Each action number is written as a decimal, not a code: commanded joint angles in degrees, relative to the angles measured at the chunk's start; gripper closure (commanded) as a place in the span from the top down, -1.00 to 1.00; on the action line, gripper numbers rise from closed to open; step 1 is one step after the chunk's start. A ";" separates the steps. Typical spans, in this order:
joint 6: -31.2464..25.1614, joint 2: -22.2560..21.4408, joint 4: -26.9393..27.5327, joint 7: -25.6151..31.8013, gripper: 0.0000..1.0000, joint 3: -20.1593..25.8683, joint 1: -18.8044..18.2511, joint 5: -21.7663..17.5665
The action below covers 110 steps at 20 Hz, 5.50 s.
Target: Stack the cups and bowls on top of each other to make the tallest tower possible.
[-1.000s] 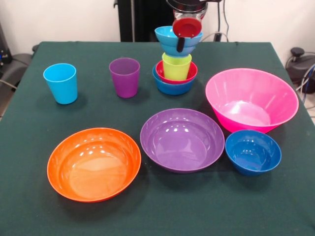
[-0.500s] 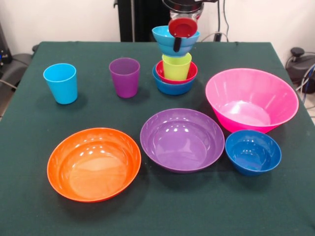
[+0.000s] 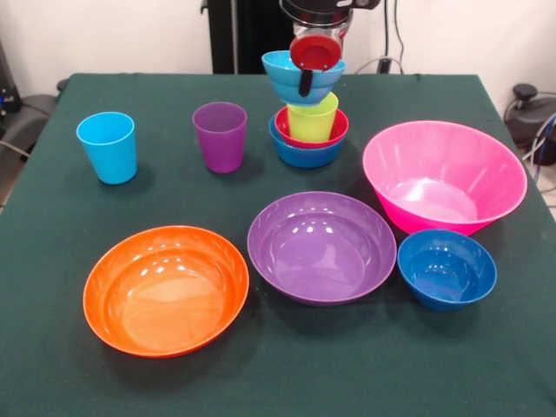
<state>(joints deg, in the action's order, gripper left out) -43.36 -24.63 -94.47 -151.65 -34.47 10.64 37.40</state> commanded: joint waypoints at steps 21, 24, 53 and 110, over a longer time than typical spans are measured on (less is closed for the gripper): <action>3.21 1.64 -1.28 -4.33 -1.00 8.33 -0.34 -2.72; 3.24 1.58 -1.38 -4.45 -1.00 8.37 -0.24 -2.63; 2.60 0.66 -2.20 -4.52 -1.00 8.36 -0.06 -2.42; 2.67 0.10 -2.53 -8.39 -1.00 10.35 1.81 0.35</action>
<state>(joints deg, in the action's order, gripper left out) -41.04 -24.82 -96.01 -151.65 -32.22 11.95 37.43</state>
